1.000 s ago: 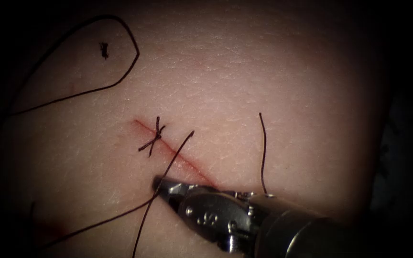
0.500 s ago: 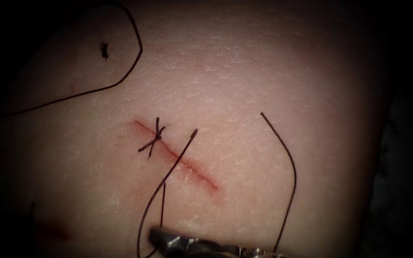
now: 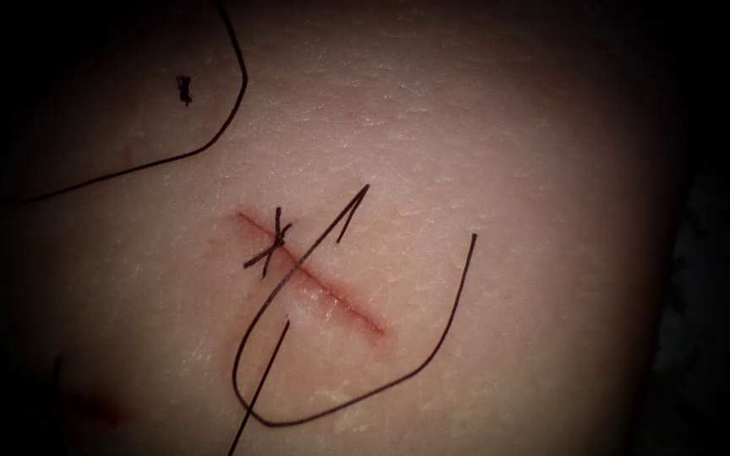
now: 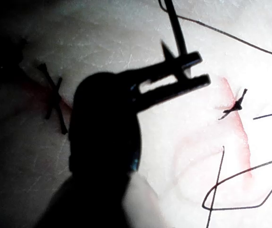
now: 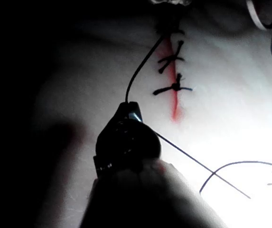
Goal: Wound Closure
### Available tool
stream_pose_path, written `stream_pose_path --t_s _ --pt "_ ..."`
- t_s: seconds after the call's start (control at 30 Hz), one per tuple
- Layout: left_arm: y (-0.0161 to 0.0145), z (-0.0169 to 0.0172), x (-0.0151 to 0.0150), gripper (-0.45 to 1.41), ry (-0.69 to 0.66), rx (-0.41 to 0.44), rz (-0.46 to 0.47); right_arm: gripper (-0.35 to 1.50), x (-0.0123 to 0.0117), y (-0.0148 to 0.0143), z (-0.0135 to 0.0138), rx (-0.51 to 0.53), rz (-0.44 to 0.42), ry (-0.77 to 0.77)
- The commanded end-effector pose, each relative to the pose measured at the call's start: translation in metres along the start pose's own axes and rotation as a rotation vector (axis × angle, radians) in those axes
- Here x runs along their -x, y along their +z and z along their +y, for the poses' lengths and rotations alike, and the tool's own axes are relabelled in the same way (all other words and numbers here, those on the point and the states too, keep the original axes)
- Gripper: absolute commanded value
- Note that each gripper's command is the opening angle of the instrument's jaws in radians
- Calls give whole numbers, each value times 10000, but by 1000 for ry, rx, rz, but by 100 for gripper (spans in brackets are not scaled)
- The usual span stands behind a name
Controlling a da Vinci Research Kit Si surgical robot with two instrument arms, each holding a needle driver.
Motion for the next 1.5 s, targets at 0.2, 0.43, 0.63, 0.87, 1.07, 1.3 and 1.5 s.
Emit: stream_pose_path --t_s 0.2,0.43,0.63,0.87,1.07,1.3,1.5 --pt "-5 3 10 -45 -3 -5 -2 128 14 10 19 56 -4 13" --pt "-7 -3 11 -45 1 12 -7 139 44 -13 33 109 4 68" --pt "-8 -7 19 -45 4 68 -20 133 67 -34 66 153 -32 106" --pt "-8 -3 29 -45 3 101 -27 134 108 -18 104 215 -98 56" --pt "-10 -1 28 -45 2 98 -27 134 161 18 106 213 -169 22" --pt "-10 -2 27 -45 2 98 -27 134 195 34 113 218 -205 7" --pt "-13 -9 20 -45 7 115 -33 138 199 30 109 177 -194 21"
